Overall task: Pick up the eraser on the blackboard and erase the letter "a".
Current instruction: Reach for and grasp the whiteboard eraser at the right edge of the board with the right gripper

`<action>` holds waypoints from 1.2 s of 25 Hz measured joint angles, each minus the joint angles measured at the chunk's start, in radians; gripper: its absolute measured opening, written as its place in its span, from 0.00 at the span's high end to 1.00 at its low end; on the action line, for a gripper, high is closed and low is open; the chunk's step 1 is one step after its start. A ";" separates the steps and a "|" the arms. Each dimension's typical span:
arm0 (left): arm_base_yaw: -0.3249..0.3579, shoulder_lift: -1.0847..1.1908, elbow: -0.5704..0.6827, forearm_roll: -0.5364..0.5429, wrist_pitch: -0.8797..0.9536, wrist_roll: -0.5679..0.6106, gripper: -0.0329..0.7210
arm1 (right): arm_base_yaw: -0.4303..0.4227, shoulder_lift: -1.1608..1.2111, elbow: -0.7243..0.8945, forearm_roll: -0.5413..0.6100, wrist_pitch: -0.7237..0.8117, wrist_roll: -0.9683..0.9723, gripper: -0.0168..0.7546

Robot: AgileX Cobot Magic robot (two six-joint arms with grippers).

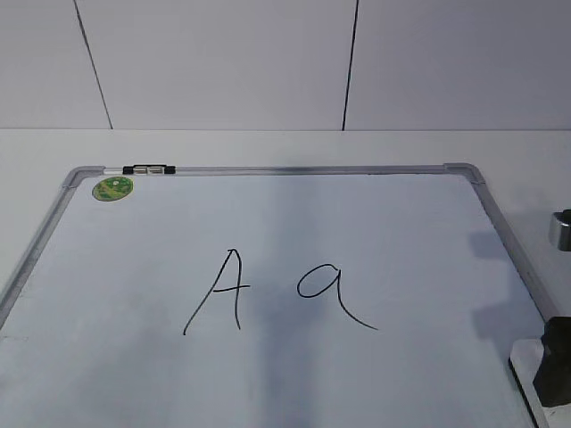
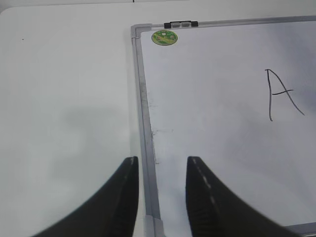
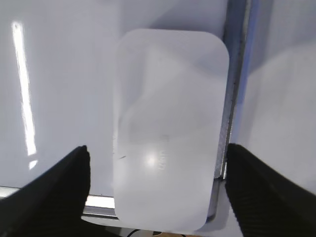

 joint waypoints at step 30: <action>0.000 0.000 0.000 0.000 0.000 0.000 0.62 | 0.000 0.069 0.013 -0.026 -0.026 0.002 0.13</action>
